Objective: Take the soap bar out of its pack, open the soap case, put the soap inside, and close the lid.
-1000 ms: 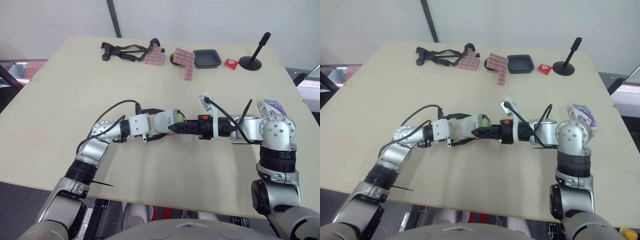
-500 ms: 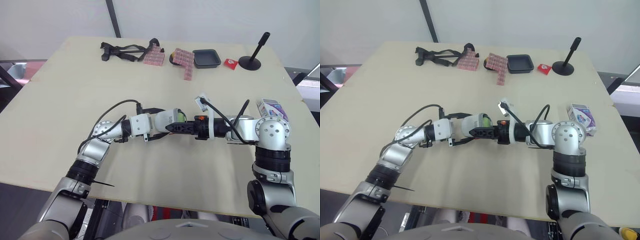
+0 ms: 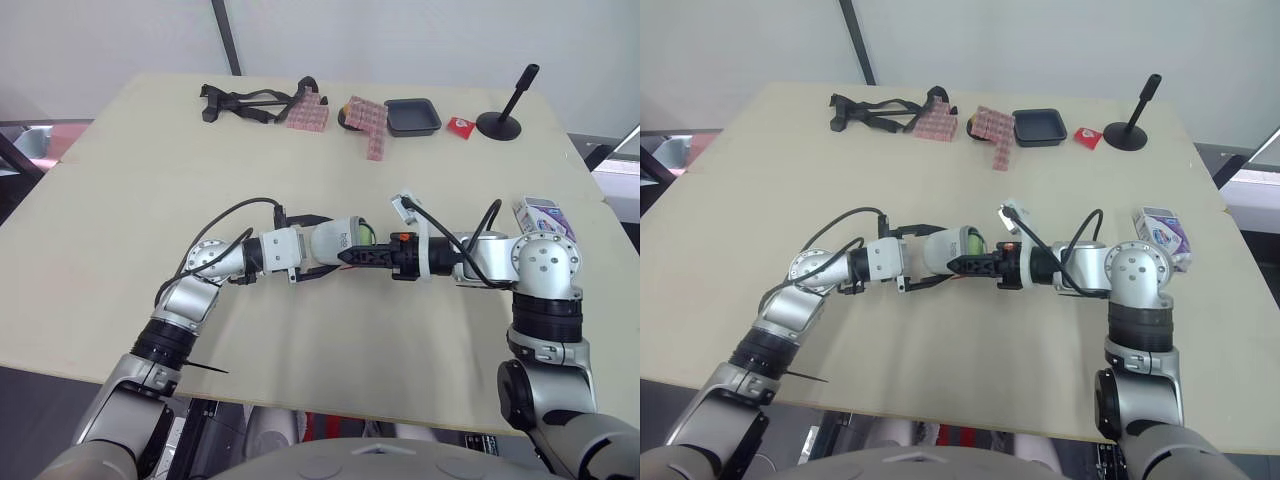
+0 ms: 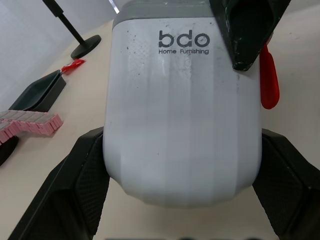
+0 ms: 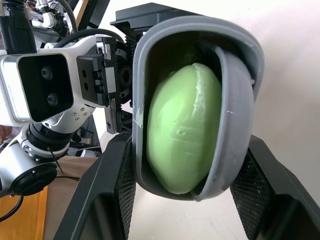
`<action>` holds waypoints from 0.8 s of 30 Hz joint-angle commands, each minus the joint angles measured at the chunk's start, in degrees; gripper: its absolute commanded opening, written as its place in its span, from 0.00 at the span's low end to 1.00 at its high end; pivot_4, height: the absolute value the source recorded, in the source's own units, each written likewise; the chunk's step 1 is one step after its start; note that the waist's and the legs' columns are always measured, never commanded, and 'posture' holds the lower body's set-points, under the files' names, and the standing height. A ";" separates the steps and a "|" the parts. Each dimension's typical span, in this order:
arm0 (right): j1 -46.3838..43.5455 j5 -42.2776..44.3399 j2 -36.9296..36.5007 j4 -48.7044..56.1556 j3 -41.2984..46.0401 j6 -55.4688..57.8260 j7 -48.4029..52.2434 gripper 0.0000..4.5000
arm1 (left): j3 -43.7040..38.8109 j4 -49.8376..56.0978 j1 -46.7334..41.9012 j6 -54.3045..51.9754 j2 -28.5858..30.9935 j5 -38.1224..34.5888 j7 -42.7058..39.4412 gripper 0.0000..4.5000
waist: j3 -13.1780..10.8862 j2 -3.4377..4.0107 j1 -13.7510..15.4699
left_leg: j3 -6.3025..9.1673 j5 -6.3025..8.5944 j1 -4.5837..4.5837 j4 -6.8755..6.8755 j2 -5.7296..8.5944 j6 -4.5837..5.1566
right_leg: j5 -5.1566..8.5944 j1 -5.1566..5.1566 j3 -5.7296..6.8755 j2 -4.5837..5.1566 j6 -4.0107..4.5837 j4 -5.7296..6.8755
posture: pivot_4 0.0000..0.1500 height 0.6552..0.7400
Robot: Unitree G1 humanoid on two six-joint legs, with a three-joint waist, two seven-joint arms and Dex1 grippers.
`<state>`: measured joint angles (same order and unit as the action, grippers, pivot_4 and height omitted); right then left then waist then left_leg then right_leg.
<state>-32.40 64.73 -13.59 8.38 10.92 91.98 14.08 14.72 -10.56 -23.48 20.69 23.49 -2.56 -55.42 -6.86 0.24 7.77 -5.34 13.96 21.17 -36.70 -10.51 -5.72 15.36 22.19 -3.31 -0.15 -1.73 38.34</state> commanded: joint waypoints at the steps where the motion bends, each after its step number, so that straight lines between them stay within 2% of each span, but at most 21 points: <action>1: -1.21 0.06 -0.80 1.77 -0.81 0.03 1.73 0.46 | -0.02 1.84 -0.09 0.17 0.37 -1.18 -0.55 0.81 | 0.00 0.00 0.05 | 0.00 0.00 0.00 0.00 0.00 0.00 | 0.00 0.00 0.01 0.00 0.00 0.00 | 1.00 1.00; 24: -0.67 -3.02 -3.32 2.64 -3.96 -1.00 5.87 0.46 | 0.04 2.18 0.02 0.00 0.38 -1.59 -1.92 0.81 | 0.00 0.00 0.03 | 0.00 0.00 0.00 0.00 0.00 0.00 | 0.00 0.00 0.00 0.00 0.00 -0.01 | 1.00 1.00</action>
<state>-32.40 62.12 -16.04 8.39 7.76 91.05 19.31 14.87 -10.23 -23.09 20.69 23.57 -2.56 -56.85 -6.86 0.24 7.80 -5.33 13.96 21.18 -36.70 -10.51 -5.73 15.36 22.19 -3.31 -0.15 -1.73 38.33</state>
